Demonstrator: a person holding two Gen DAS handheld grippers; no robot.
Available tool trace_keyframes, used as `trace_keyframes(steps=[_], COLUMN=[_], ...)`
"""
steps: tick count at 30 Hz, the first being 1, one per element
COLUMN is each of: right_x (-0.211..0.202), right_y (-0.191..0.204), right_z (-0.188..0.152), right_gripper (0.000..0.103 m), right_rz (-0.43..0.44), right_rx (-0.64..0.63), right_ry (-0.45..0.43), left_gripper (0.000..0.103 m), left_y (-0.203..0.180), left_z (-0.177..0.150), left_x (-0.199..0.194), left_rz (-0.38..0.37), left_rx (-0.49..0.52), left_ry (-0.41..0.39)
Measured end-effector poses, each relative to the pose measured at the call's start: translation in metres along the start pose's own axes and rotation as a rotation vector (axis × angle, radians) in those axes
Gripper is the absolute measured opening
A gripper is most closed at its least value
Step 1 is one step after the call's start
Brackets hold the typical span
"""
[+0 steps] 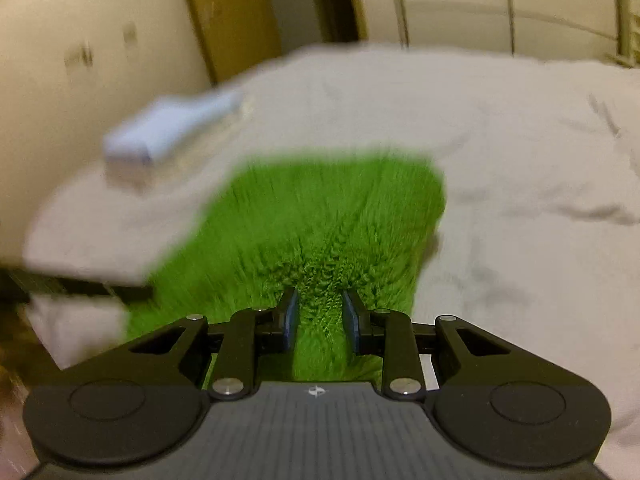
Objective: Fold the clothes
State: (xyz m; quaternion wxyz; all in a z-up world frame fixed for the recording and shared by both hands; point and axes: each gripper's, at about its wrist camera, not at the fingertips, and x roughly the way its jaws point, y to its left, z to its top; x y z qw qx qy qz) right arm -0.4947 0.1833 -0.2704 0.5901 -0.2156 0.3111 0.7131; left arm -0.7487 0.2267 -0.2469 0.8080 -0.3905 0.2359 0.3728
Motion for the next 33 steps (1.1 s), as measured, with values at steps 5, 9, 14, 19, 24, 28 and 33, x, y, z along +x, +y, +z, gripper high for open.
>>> trace_keyframes(steps=[5,9,14,19,24,28,33], right_x=[0.015,-0.01,-0.023,0.015,0.043,0.051,0.055], right_y=[0.006,-0.009,-0.047,-0.089,-0.112,-0.107,-0.102], right_z=[-0.003,0.01,0.035,0.053,0.068,0.072,0.071], right_gripper=[0.03,0.033,0.045,0.045,0.044,0.042,0.036], right_rz=[-0.02,0.007,0.011,-0.107,-0.129,-0.122,-0.092], right_rx=[-0.054,-0.014,0.106,0.176,0.215,0.195,0.167], right_ry=[0.031,0.01,-0.074,0.006,0.039,0.033,0.004], left_gripper=[0.008,0.009,0.017,0.024,0.033,0.009,0.007], left_y=[0.008,0.005,0.007,0.001,-0.009,-0.007,-0.013], left_z=[-0.008,0.005,0.04,0.082,0.115,0.117,0.105], left_x=[0.017,0.003,-0.013,0.022,0.072,0.097,0.056], left_rz=[0.025,-0.05,-0.095,-0.097,-0.066,-0.049,-0.062], left_rx=[-0.037,-0.038,-0.032,-0.039,-0.013,-0.002,0.039], left_ry=[0.057,0.056,-0.017,-0.03,-0.025,-0.017,-0.144])
